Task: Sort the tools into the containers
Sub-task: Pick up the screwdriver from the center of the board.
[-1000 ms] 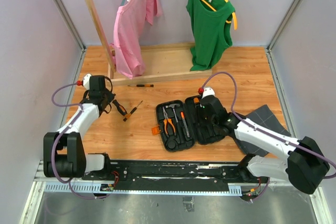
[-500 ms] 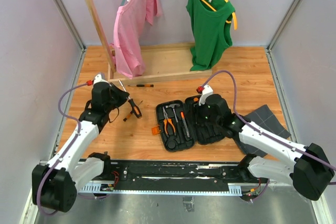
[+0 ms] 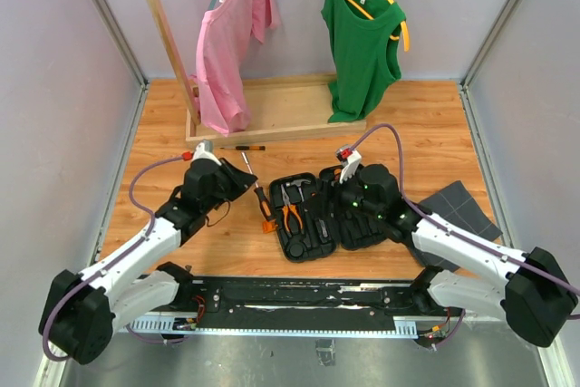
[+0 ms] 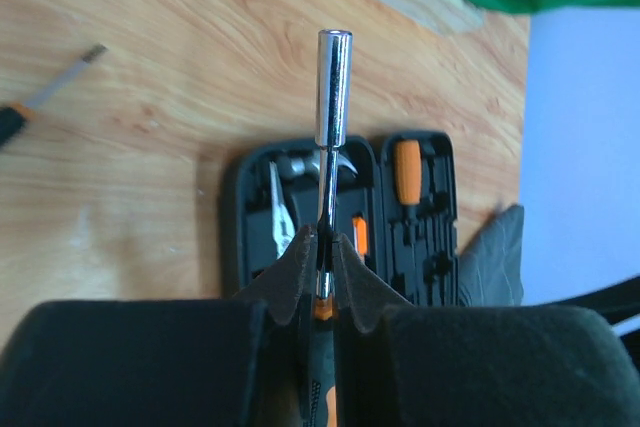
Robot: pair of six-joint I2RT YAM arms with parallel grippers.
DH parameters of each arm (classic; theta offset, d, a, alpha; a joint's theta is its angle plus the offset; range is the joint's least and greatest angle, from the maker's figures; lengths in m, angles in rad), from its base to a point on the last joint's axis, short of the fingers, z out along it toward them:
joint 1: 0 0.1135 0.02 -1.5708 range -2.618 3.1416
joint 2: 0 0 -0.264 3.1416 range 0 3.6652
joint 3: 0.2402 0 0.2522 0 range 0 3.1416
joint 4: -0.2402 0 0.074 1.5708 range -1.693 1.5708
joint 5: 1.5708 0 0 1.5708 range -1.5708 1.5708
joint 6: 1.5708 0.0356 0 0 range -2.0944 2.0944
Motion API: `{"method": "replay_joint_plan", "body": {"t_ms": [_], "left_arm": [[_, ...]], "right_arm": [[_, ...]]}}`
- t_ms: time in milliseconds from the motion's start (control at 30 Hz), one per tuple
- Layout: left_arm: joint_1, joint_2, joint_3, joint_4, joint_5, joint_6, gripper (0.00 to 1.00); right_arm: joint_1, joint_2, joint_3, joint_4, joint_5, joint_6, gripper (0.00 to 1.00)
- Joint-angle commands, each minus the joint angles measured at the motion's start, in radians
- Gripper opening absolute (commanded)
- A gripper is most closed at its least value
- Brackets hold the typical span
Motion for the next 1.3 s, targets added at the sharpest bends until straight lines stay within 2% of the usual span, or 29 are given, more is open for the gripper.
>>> {"method": "replay_joint_plan", "body": {"t_ms": [0, 233, 633, 1000, 1267], "left_arm": [[-0.092, 0.063, -0.002, 0.153, -0.002, -0.058, 0.01], [-0.217, 0.194, 0.056, 0.236, -0.021, -0.058, 0.00], [-0.287, 0.279, 0.125, 0.281, -0.023, -0.042, 0.01], [-0.296, 0.315, 0.143, 0.299, -0.015, -0.042, 0.01], [-0.298, 0.319, 0.139, 0.304, -0.011, -0.048, 0.01]], "right_arm": [[-0.004, 0.021, -0.046, 0.116, -0.093, 0.104, 0.64], [0.019, 0.041, -0.086, 0.175, -0.119, 0.181, 0.63], [0.022, 0.133, -0.073, 0.211, -0.117, 0.252, 0.63], [0.024, 0.191, -0.072, 0.245, -0.146, 0.267, 0.50], [0.024, 0.215, -0.058, 0.261, -0.152, 0.267, 0.45]]}}
